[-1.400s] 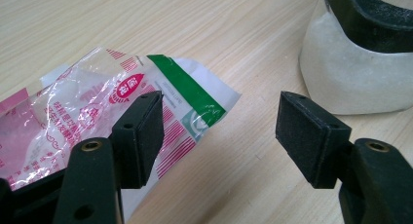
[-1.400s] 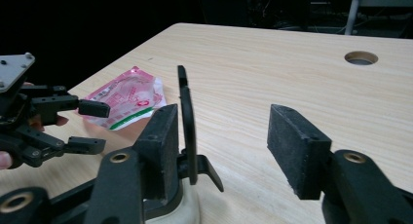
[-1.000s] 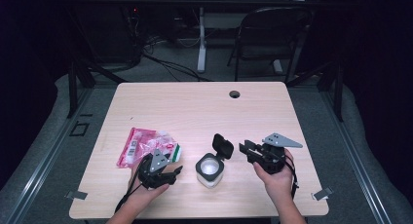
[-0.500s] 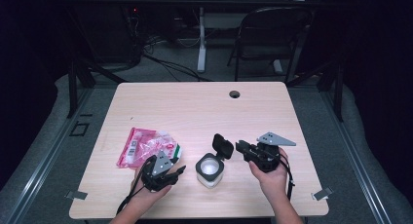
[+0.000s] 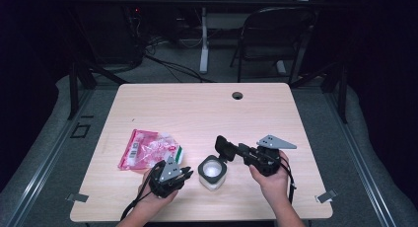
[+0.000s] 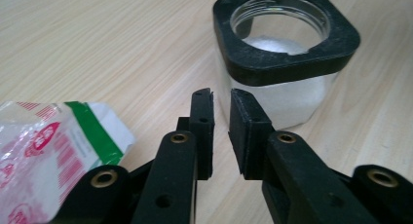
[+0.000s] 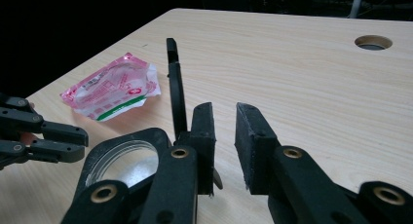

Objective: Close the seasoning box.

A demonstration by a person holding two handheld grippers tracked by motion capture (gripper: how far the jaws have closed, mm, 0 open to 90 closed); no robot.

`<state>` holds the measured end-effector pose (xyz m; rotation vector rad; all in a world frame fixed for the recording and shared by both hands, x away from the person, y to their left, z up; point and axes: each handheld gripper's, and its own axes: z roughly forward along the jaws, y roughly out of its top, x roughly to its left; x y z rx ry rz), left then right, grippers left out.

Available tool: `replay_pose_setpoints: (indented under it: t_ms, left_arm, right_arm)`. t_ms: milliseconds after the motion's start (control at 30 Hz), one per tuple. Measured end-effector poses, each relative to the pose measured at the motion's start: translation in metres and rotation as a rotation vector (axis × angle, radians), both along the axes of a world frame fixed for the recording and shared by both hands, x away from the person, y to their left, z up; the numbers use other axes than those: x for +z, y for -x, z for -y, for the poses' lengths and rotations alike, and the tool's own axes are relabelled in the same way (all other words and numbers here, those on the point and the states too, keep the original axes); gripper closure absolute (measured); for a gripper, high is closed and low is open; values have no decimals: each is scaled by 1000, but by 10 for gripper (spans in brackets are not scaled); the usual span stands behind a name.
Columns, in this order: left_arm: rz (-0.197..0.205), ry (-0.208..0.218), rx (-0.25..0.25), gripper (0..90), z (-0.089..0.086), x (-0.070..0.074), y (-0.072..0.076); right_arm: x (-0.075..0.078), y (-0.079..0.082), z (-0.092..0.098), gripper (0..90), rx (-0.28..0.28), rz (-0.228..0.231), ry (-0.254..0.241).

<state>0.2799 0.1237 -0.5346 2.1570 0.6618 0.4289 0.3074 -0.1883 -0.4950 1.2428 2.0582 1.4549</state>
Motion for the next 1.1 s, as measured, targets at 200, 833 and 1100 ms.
replay_pose_setpoints:
  t_ms: [200, 833, 1100]
  left_arm:
    - [-25, 12, -25, 841, 5, 0, 2]
    - [-49, 16, -54, 861, 14, -4, 4]
    - [-54, 13, -56, 861, 15, -5, 4]
  right_arm:
    - [0, 1, -1, 780, 4, 3, -2]
    - [0, 4, -4, 769, 23, 0, 3]
    - [0, 5, -5, 762, 32, -1, 8]
